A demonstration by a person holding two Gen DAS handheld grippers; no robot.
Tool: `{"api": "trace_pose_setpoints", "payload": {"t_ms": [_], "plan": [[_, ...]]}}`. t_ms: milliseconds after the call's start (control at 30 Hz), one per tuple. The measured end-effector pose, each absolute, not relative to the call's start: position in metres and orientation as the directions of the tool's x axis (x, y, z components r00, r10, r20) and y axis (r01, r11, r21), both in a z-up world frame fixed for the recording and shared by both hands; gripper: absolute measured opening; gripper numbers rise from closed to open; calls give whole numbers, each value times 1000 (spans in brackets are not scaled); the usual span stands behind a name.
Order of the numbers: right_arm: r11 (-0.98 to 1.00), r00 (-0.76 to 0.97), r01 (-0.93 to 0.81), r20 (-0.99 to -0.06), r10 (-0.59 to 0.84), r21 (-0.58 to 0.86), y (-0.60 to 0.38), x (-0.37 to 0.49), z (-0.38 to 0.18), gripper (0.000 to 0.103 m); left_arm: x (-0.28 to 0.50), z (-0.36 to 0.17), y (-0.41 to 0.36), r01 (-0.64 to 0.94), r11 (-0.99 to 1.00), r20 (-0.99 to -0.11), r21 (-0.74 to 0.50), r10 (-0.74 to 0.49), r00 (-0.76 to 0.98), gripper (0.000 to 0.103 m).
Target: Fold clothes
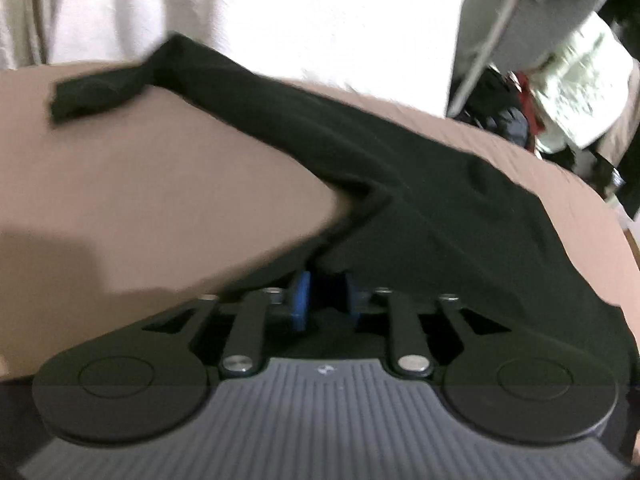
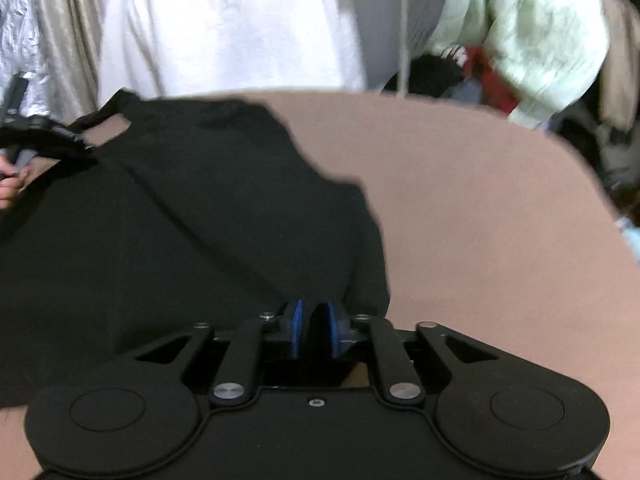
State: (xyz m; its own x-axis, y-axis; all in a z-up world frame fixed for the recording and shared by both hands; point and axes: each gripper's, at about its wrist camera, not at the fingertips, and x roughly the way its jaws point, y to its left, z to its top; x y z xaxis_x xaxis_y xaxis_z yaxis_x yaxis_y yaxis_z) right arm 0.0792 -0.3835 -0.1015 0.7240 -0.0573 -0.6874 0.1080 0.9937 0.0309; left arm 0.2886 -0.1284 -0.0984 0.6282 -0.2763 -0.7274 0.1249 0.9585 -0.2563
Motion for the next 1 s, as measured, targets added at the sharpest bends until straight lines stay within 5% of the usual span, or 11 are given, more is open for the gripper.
{"api": "trace_pose_setpoints", "payload": {"t_ms": [33,167,333,533,700,800,867,933,1000], "plan": [[995,751,100,-657,-61,22,-375,78,-93,28,287,-94,-127,129,959,-722,-253,-276,635,51],[1000,803,-17,-595,18,7,-333,86,-76,56,280,-79,-120,143,960,-700,-241,-274,660,52],[972,754,-234,-626,199,27,-280,128,-86,57,280,-67,-129,223,924,-677,-311,-380,631,49],[944,659,-324,-701,275,65,-257,158,-112,58,311,-95,-188,353,870,-750,-344,-481,453,39],[928,577,-358,-757,306,102,-259,156,-121,61,328,-108,-213,376,920,-785,-112,-314,534,38],[918,526,-376,-787,322,125,-260,155,-126,63,343,-100,-203,329,944,-755,-29,-236,612,18],[911,490,-387,-806,333,141,-261,155,-129,64,351,-85,-180,228,973,-694,30,-144,705,25],[906,470,-396,-815,339,149,-263,151,-129,66,365,-72,-148,122,990,-634,67,-53,772,58],[902,466,-404,-814,348,154,-267,145,-123,66,382,-65,-109,36,998,-625,58,8,780,63]]}}
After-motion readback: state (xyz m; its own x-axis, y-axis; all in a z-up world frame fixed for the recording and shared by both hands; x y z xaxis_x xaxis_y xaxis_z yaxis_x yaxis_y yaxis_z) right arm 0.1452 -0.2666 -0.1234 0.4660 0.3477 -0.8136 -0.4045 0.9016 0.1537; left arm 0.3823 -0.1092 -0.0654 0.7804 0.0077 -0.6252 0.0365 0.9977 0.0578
